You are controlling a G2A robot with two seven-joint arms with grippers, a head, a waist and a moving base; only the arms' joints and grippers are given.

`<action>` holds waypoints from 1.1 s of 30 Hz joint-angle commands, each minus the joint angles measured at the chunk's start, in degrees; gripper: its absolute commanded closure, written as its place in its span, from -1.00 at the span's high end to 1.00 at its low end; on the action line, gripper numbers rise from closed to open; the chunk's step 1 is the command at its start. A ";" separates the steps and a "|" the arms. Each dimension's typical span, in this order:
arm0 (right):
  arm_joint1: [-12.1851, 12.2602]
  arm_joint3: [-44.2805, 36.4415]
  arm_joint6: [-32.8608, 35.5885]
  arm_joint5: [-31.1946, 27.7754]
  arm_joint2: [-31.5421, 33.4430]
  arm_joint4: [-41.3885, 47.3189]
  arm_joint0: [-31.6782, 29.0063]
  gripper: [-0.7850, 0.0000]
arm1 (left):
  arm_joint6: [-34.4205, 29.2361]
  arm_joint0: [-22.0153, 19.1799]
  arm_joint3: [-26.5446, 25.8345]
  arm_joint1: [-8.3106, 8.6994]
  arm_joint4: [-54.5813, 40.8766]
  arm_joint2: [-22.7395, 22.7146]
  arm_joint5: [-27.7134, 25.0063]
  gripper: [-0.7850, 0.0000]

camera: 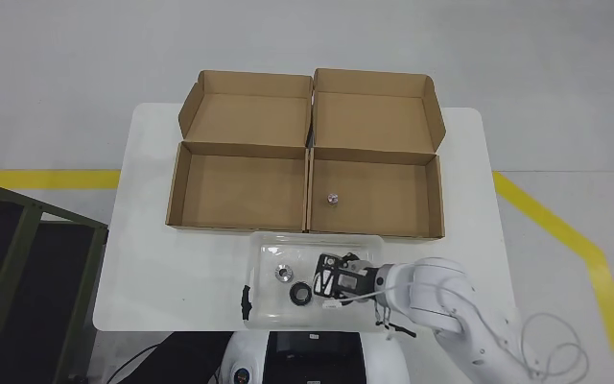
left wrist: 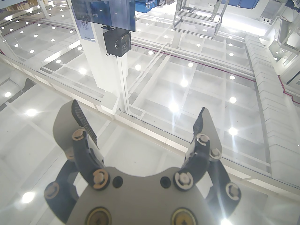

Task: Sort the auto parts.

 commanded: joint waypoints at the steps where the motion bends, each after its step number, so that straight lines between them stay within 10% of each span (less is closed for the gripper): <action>1: -0.01 0.41 -0.24 0.06 -0.24 0.02 0.22 -0.03 | 0.00 0.00 0.00 0.00 0.00 0.00 0.00 1.00; 7: 0.04 1.18 -0.61 0.23 -0.67 -0.09 0.62 -0.35 | 0.00 0.00 0.00 0.00 0.00 0.00 0.00 1.00; 12: 0.27 0.12 -0.25 0.09 -0.20 -0.21 0.65 -1.00 | 0.00 0.00 0.00 0.00 0.00 0.00 0.00 1.00; 33: 1.87 -12.95 -5.18 6.66 11.70 10.89 -4.43 -1.00 | 0.00 0.00 0.00 0.00 0.00 0.00 0.00 1.00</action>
